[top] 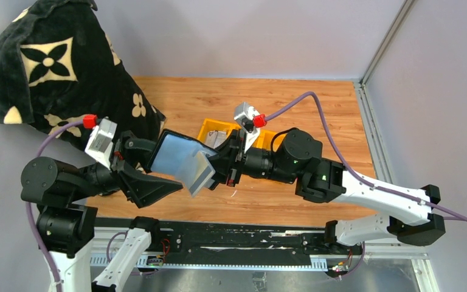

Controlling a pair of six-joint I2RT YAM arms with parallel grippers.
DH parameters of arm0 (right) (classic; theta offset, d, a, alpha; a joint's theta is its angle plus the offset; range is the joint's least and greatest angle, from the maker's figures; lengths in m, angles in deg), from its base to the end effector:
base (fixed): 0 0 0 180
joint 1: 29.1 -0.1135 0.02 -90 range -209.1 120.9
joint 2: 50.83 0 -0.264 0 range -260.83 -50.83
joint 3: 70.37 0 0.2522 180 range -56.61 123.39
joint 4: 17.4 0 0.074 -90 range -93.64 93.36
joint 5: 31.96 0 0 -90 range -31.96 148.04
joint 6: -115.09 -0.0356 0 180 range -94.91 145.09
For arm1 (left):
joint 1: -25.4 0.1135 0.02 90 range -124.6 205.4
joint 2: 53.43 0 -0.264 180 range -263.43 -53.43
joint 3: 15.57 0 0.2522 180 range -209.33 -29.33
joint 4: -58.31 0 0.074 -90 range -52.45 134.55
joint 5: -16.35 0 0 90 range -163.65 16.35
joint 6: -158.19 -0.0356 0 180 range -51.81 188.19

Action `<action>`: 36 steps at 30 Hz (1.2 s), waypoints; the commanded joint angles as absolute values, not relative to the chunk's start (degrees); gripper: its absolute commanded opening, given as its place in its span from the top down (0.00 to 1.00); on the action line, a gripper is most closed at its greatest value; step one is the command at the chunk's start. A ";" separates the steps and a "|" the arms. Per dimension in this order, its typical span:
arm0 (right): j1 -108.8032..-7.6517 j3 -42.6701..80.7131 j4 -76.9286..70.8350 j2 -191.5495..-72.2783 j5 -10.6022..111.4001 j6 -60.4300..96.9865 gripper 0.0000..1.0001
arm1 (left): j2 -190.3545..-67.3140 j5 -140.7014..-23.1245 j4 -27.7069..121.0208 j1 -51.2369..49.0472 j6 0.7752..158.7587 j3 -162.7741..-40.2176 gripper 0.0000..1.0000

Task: Take the credit cards out of the card holder
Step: Remove the credit card from the card holder.

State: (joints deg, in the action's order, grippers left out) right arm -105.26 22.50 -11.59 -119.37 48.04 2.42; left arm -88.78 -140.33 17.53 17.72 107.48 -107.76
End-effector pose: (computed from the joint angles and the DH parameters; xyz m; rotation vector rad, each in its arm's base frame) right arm 0.0554 0.2507 0.4977 -0.7904 1.1862 1.5738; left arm 0.0227 -0.0360 0.5017 0.6968 1.4709 -1.3883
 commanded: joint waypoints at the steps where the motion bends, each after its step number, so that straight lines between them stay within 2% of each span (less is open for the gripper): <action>1: -109.04 29.60 2.02 -120.32 63.80 10.80 1.00 | -89.48 -133.85 2.85 17.76 90.22 -115.04 0.27; 4: -111.97 35.57 8.85 -124.04 71.30 13.89 1.00 | -88.40 -128.39 -1.50 17.76 79.96 -116.67 0.22; 12: -121.06 50.81 19.76 -135.15 93.16 26.44 1.00 | -79.50 -116.81 -1.76 17.76 64.08 -107.49 0.17; 20: -122.66 52.54 18.94 -137.14 96.88 31.54 1.00 | -76.79 -115.74 -1.59 17.76 63.03 -106.26 0.20; 25: -122.79 52.62 19.34 -137.20 98.47 32.06 1.00 | -75.00 -121.29 -1.59 17.76 64.40 -104.43 0.20; 28: -123.01 52.45 19.25 -137.10 98.50 32.36 1.00 | -74.32 -119.44 -1.59 17.76 63.40 -103.37 0.22; 36: -124.82 56.28 19.76 -141.06 105.41 35.47 1.00 | -74.52 -120.38 -1.48 18.46 66.11 -102.55 0.20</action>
